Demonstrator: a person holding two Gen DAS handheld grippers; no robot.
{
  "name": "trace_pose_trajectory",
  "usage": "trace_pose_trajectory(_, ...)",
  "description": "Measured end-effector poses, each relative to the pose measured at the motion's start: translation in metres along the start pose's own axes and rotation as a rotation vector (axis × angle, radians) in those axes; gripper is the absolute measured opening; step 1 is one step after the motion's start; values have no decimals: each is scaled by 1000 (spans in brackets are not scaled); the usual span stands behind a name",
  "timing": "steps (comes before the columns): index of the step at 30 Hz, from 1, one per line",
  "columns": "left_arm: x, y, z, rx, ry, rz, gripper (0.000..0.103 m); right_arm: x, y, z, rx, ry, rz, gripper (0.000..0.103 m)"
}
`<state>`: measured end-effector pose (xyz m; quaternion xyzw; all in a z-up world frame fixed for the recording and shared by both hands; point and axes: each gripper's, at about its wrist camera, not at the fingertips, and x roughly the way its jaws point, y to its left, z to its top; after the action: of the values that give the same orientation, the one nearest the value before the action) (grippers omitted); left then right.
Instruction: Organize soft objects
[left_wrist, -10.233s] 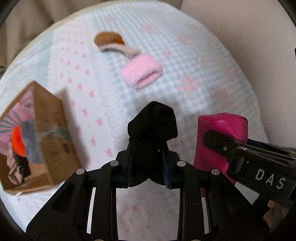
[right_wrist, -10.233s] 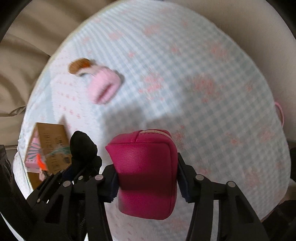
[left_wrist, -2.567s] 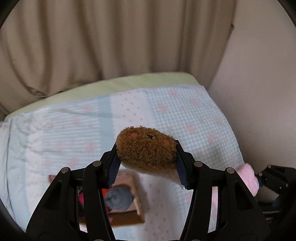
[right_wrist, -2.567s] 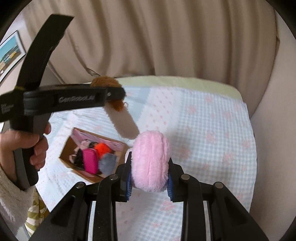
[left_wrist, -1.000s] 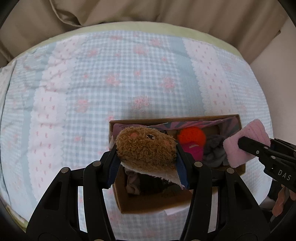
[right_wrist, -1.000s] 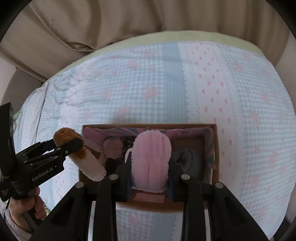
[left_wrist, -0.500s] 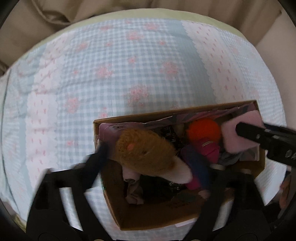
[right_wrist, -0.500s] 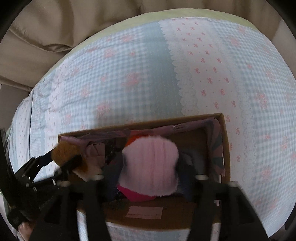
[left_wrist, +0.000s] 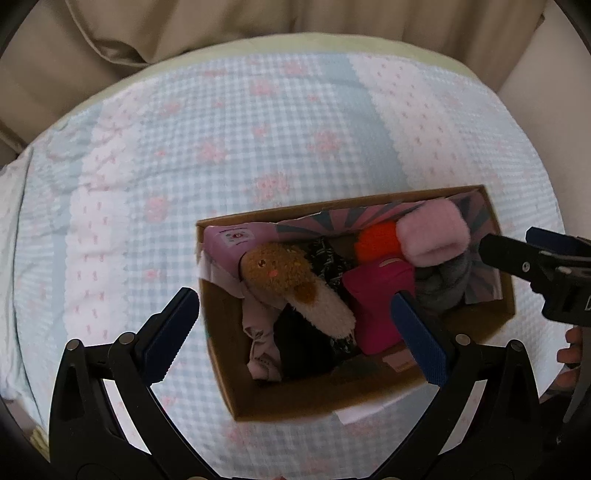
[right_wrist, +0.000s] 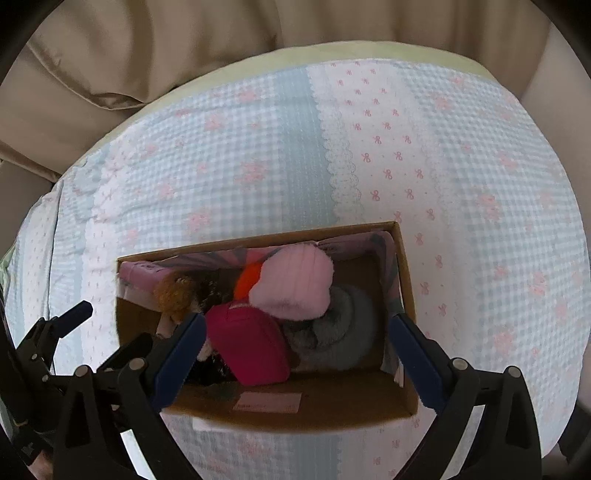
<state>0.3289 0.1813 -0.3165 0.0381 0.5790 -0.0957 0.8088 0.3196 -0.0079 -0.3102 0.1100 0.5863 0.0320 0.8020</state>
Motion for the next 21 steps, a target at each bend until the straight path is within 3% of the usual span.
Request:
trace_pose_trajectory(9,-96,1,-15,-51,-132,-17,103,-88,9,-21,-61,-119,-17,99)
trace_pose_trajectory(21,-276,-25,-57,-85,-442,40,103,-258,11,-77,-130,-393,-94,99)
